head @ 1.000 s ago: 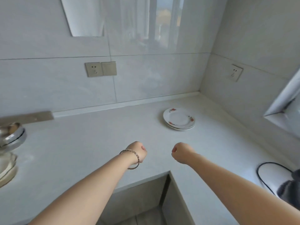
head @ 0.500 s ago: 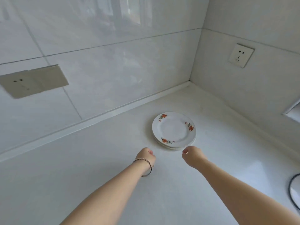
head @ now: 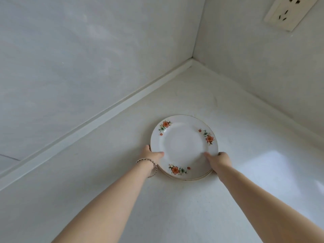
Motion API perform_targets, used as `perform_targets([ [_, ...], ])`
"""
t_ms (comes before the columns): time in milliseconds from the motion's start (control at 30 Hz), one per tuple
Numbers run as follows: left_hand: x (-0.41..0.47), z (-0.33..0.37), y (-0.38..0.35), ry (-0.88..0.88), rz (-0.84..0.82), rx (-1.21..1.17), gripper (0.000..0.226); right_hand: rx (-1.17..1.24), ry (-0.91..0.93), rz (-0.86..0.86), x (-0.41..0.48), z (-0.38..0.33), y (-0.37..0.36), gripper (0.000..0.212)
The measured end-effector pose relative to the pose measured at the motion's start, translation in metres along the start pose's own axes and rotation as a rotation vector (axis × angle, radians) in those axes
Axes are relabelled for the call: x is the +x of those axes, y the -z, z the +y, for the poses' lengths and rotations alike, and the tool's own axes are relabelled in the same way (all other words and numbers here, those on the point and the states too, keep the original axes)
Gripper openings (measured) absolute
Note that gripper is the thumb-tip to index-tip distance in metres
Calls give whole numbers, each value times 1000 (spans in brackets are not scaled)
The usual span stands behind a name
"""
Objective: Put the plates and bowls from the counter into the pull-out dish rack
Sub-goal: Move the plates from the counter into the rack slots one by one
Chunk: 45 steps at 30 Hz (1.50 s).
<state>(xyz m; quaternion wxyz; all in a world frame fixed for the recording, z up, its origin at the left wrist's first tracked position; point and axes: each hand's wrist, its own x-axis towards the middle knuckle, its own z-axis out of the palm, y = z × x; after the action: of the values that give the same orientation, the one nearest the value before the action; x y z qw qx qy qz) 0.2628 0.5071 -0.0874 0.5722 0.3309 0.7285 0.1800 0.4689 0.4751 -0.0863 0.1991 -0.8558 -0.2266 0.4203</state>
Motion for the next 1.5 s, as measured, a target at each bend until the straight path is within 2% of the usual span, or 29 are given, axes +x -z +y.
perform_targets([
  [167, -3, -5, -1, -11, 19, 69, 44, -7, 16, -4, -5, 6, 5, 48],
  [300, -29, -21, -3, 49, 35, 18, 46, -31, 43, -31, -24, 20, 12, 44],
  [433, -77, -46, -3, 101, 133, -80, 46, -89, 134, -87, -53, 36, 24, 40],
  [567, -134, -78, 2, 90, 220, -190, 32, -174, 263, -143, -93, 47, 43, 34],
  [733, -216, -129, 14, 76, 364, -297, 36, -303, 408, -321, -159, 74, 64, 31],
  [900, -310, -213, 13, 161, 481, -459, 34, -453, 545, -458, -231, 128, 74, 33],
  [1000, -359, -267, 14, 236, 501, -557, 43, -551, 591, -511, -272, 164, 70, 38],
  [1133, -421, -342, 23, 311, 572, -584, 46, -690, 631, -584, -329, 211, 50, 45],
  [1433, -541, -515, 63, 423, 674, -790, 65, -912, 756, -762, -472, 330, -22, 31],
  [1500, -566, -556, 75, 429, 707, -839, 59, -944, 781, -785, -506, 358, -41, 27],
])
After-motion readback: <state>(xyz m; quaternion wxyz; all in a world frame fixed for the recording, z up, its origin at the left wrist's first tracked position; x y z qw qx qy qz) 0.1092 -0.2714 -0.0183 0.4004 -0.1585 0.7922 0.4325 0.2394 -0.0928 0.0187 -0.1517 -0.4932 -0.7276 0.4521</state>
